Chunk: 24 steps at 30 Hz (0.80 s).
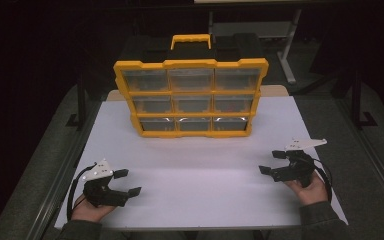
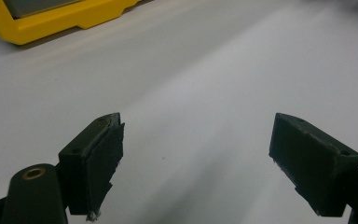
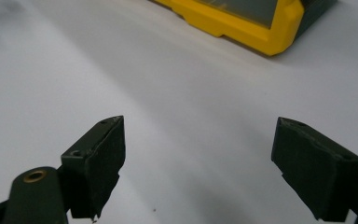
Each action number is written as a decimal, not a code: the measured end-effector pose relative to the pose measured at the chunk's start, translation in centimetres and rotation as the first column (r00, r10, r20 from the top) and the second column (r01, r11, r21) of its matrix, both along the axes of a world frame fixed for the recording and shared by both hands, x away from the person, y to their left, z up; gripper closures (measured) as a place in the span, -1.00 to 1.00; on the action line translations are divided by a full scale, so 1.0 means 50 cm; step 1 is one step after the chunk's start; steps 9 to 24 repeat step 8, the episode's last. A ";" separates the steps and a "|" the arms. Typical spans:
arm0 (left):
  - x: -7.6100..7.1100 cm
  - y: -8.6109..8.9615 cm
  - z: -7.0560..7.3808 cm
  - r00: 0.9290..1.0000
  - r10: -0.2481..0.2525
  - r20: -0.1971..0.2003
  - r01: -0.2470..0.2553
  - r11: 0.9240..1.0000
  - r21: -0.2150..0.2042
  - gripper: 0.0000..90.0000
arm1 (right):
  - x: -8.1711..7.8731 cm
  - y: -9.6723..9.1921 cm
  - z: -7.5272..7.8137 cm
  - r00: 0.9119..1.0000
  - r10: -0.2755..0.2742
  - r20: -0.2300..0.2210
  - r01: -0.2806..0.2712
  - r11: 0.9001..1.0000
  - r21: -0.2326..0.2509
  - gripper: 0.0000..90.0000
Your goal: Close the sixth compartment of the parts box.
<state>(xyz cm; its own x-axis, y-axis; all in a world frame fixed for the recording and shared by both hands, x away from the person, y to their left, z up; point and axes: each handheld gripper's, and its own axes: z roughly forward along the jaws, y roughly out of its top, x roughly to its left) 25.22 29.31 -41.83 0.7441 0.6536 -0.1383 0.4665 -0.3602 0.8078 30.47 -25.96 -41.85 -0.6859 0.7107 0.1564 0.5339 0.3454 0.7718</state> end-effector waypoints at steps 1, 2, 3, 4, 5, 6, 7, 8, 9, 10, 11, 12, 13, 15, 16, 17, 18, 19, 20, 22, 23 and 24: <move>0.001 0.001 -0.003 1.000 -0.003 0.000 0.003 1.000 0.002 -0.62 | -0.004 0.002 -0.001 1.000 -0.003 -0.004 0.003 1.000 -0.003 -0.64; 0.004 0.001 -0.005 1.000 -0.011 0.005 0.011 1.000 0.015 -0.62 | -0.005 0.001 -0.003 1.000 -0.004 0.006 0.004 1.000 -0.004 -0.64; 0.005 -0.001 -0.007 1.000 -0.005 0.002 0.005 1.000 0.012 -0.62 | -0.006 0.001 -0.004 1.000 -0.007 0.007 0.007 1.000 -0.002 -0.64; 0.006 -0.002 -0.009 1.000 -0.010 -0.001 0.010 1.000 0.023 -0.62 | -0.007 0.001 -0.004 1.000 -0.010 0.002 0.010 1.000 0.002 -0.64; 0.008 -0.004 -0.011 1.000 -0.010 0.000 0.010 0.999 0.034 -0.62 | -0.008 0.002 -0.006 1.000 -0.015 0.004 0.015 1.000 0.009 -0.65; 0.007 -0.008 -0.013 1.000 -0.006 -0.015 0.007 0.999 0.037 -0.61 | -0.009 0.003 -0.008 1.000 -0.017 0.005 0.017 1.000 0.009 -0.65; 0.008 -0.009 -0.013 1.000 -0.019 -0.013 0.020 0.999 0.050 -0.61 | -0.012 0.005 -0.010 1.000 -0.016 0.013 0.016 1.000 0.007 -0.65; 0.008 -0.011 -0.012 1.000 -0.021 -0.010 0.022 0.999 0.049 -0.61 | -0.015 0.007 -0.012 1.000 -0.022 0.012 0.022 1.000 0.012 -0.64; 0.008 -0.011 -0.012 1.000 -0.021 -0.010 0.022 0.999 0.049 -0.61 | -0.015 0.007 -0.012 1.000 -0.022 0.012 0.022 1.000 0.012 -0.64; 0.008 -0.011 -0.012 1.000 -0.021 -0.010 0.022 0.999 0.049 -0.61 | -0.015 0.007 -0.012 1.000 -0.022 0.012 0.022 1.000 0.012 -0.64; 0.008 -0.011 -0.012 1.000 -0.021 -0.010 0.022 0.999 0.049 -0.61 | -0.015 0.007 -0.012 1.000 -0.022 0.012 0.022 1.000 0.012 -0.64; 0.008 -0.011 -0.012 1.000 -0.021 -0.010 0.022 0.999 0.049 -0.61 | -0.015 0.007 -0.012 1.000 -0.022 0.012 0.022 1.000 0.012 -0.64; 0.008 -0.011 -0.012 1.000 -0.021 -0.010 0.022 0.999 0.049 -0.61 | -0.015 0.007 -0.012 1.000 -0.022 0.012 0.022 1.000 0.012 -0.64; 0.008 -0.011 -0.012 1.000 -0.021 -0.010 0.022 0.999 0.049 -0.61 | -0.015 0.007 -0.012 1.000 -0.022 0.012 0.022 1.000 0.012 -0.64; 0.008 -0.011 -0.012 1.000 -0.021 -0.010 0.022 0.999 0.049 -0.61 | -0.015 0.007 -0.012 1.000 -0.022 0.012 0.022 1.000 0.012 -0.64; 0.008 -0.011 -0.012 1.000 -0.021 -0.010 0.022 0.999 0.049 -0.61 | -0.015 0.007 -0.012 1.000 -0.022 0.012 0.022 1.000 0.012 -0.64; 0.008 -0.011 -0.012 1.000 -0.021 -0.010 0.022 0.999 0.049 -0.61 | -0.015 0.007 -0.012 1.000 -0.022 0.012 0.022 1.000 0.012 -0.64; 0.008 -0.011 -0.012 1.000 -0.021 -0.010 0.022 0.999 0.049 -0.61 | -0.015 0.007 -0.012 1.000 -0.022 0.012 0.022 1.000 0.012 -0.64; 0.008 -0.011 -0.012 1.000 -0.021 -0.010 0.022 0.999 0.049 -0.61 | -0.015 0.007 -0.012 1.000 -0.022 0.012 0.022 1.000 0.012 -0.64; 0.008 -0.011 -0.012 1.000 -0.021 -0.010 0.022 0.999 0.049 -0.61 | -0.015 0.007 -0.012 1.000 -0.022 0.012 0.022 1.000 0.012 -0.64; 0.008 -0.011 -0.012 1.000 -0.021 -0.010 0.022 0.999 0.049 -0.61 | -0.015 0.007 -0.012 1.000 -0.022 0.012 0.022 1.000 0.012 -0.64; 0.008 -0.011 -0.012 1.000 -0.021 -0.010 0.022 0.999 0.049 -0.61 | -0.015 0.007 -0.012 1.000 -0.022 0.012 0.022 1.000 0.012 -0.64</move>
